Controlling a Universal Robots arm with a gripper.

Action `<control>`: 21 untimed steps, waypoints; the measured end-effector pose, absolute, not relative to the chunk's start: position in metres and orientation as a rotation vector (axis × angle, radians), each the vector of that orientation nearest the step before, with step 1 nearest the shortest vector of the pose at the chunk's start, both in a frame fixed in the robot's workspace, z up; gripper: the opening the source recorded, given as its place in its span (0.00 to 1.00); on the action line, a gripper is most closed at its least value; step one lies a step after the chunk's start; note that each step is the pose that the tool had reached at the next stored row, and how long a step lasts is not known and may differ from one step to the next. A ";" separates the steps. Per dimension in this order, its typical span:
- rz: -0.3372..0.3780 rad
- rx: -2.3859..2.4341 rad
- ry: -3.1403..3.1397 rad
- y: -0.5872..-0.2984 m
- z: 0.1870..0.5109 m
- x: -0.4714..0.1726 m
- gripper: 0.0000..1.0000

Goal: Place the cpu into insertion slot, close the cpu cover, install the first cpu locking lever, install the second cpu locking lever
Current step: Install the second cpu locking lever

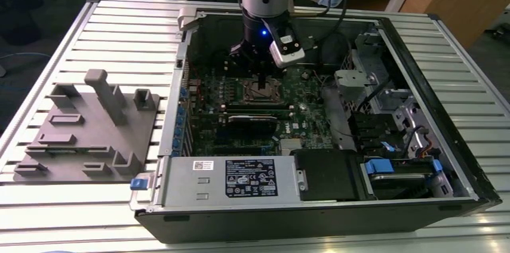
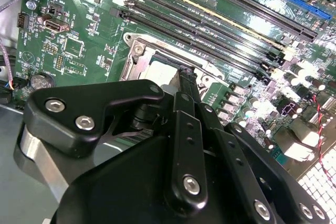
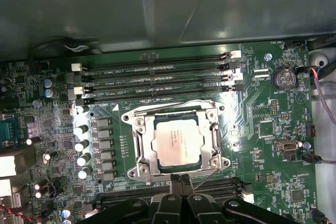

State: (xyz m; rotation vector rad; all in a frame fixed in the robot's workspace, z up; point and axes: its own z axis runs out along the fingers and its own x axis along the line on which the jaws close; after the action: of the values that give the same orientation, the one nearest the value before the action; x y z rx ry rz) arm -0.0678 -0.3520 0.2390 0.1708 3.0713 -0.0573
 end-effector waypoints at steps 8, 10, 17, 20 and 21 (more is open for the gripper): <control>-0.057 0.171 3.071 -0.354 0.239 -0.068 0.11; -0.057 0.171 3.071 -0.354 0.239 -0.068 0.11; -0.057 0.171 3.071 -0.356 0.239 -0.068 0.11; -0.057 0.171 3.071 -0.356 0.239 -0.068 0.11; -0.057 0.171 3.071 -0.357 0.239 -0.068 0.11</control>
State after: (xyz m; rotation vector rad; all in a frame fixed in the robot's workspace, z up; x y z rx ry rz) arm -0.0678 -0.3566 0.2390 0.1707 3.0713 -0.0573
